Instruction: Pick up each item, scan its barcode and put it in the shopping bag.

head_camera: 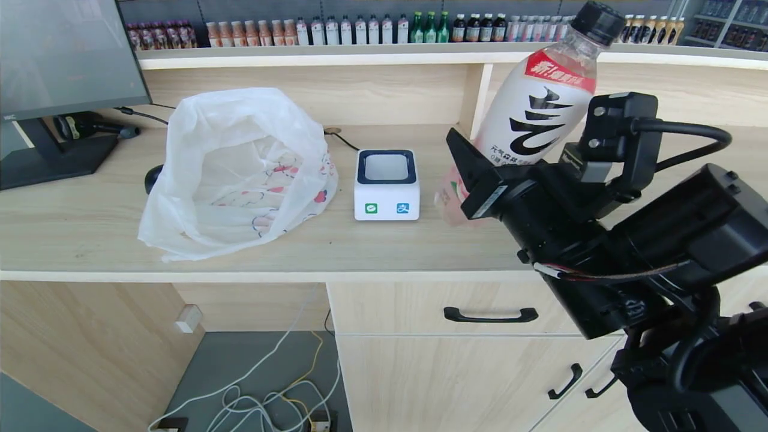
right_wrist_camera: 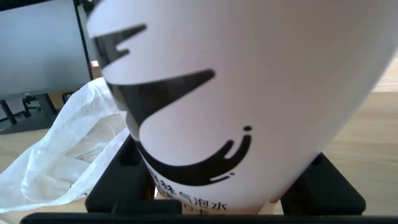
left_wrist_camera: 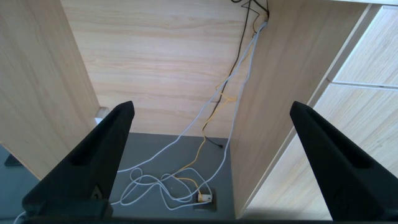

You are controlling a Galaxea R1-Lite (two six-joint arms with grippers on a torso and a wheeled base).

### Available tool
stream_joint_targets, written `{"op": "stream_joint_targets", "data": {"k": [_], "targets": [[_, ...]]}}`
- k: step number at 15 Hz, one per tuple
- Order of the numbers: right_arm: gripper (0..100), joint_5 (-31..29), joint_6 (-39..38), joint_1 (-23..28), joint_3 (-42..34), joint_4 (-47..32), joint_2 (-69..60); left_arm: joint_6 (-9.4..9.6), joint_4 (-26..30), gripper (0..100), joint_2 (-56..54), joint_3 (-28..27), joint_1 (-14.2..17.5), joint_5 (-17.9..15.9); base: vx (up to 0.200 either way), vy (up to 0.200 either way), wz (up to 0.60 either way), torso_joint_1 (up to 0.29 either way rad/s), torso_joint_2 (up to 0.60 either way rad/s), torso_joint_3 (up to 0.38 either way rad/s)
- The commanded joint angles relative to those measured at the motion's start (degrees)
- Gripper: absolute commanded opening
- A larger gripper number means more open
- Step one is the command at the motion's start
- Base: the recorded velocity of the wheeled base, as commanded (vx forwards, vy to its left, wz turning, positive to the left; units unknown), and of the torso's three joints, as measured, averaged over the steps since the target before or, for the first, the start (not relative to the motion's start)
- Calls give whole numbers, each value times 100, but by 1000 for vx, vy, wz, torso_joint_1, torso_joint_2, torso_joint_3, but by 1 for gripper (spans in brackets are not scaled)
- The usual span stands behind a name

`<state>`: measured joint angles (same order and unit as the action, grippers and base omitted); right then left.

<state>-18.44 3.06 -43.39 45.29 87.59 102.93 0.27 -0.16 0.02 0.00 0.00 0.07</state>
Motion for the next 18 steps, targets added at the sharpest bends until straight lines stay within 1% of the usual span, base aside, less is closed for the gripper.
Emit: {"op": "stream_joint_targets", "data": {"k": [1,7,10,18], "targets": [[0,-45,2,269,42,-5,-71,0,-2,100,-2,0,0,1,0,0,0,0,0,0],[0,-36,-51,331,24,13,-141,8,-2,100,-2,0,0,-7,0,0,0,0,0,0],[0,-36,-51,340,-169,30,-168,8,-2,100,-2,0,0,1,0,0,0,0,0,0],[0,-36,-42,375,-38,56,-97,-9,-2,100,-2,0,0,1,0,200,0,5,3,0]]}}
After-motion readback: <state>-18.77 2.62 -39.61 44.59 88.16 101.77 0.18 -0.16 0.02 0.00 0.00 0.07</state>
